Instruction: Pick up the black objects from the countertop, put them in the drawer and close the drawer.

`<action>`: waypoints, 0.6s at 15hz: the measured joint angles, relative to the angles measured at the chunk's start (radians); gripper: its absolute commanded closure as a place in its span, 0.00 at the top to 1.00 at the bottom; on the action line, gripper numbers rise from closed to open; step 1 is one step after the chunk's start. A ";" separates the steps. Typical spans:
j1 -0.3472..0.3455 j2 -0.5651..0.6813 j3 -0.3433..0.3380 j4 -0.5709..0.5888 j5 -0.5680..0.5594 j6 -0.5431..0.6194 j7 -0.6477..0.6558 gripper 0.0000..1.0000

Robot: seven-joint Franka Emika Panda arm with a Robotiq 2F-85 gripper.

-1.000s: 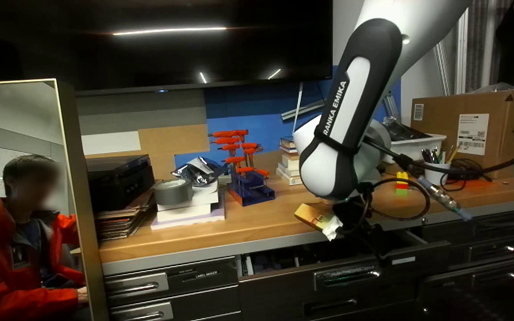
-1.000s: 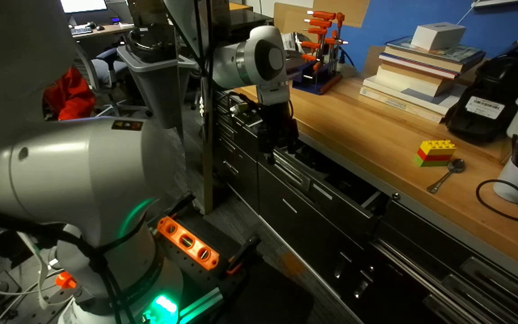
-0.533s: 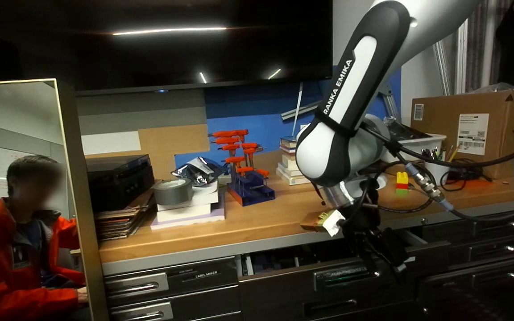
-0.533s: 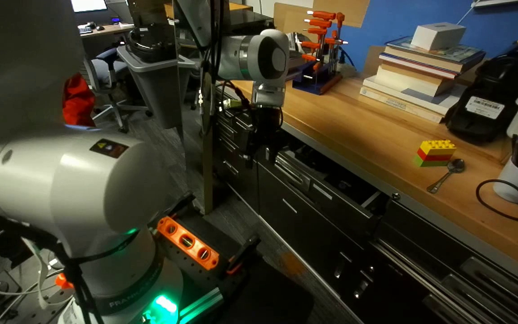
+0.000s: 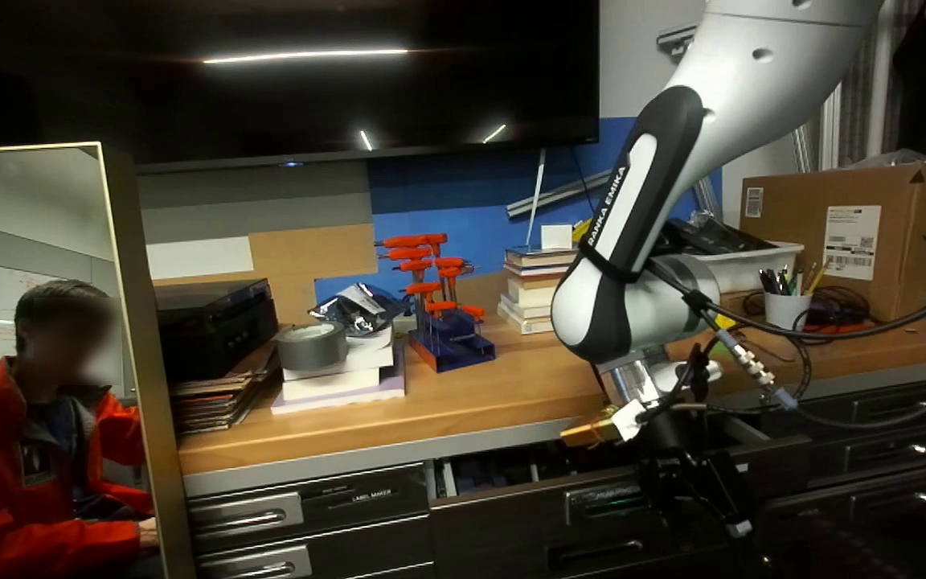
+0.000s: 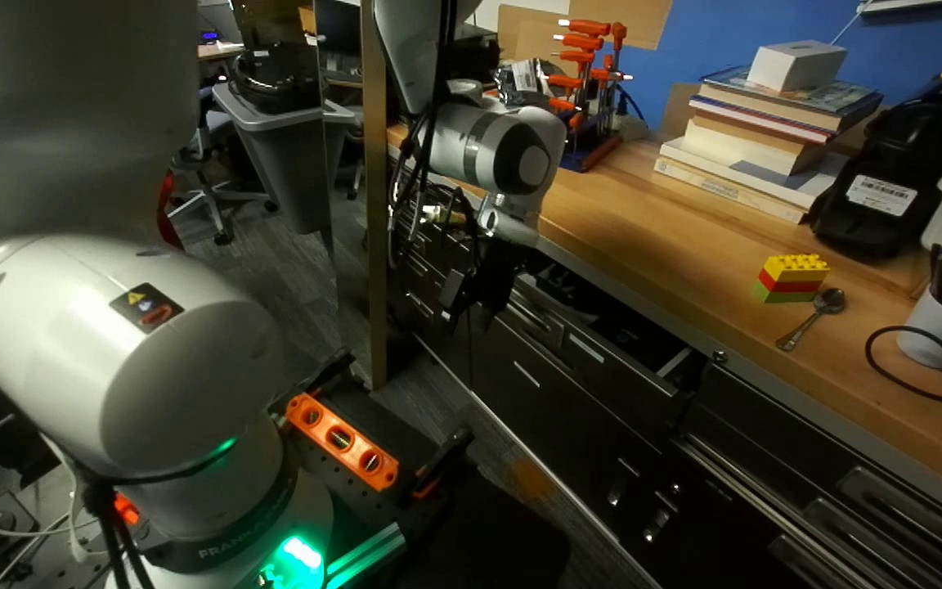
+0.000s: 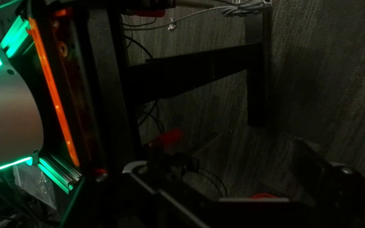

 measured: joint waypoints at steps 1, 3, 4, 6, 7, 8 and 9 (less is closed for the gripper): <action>-0.015 0.024 0.007 0.011 0.012 0.005 -0.025 1.00; -0.033 0.068 0.013 0.032 0.025 0.024 -0.055 1.00; -0.035 0.088 0.013 0.042 0.025 0.048 -0.060 1.00; -0.035 0.120 0.014 0.053 0.025 0.131 -0.063 1.00; -0.035 0.131 0.016 0.049 0.026 0.176 -0.064 1.00; -0.035 0.139 0.018 0.043 0.026 0.227 -0.064 1.00; -0.034 0.146 0.021 0.035 0.028 0.285 -0.064 1.00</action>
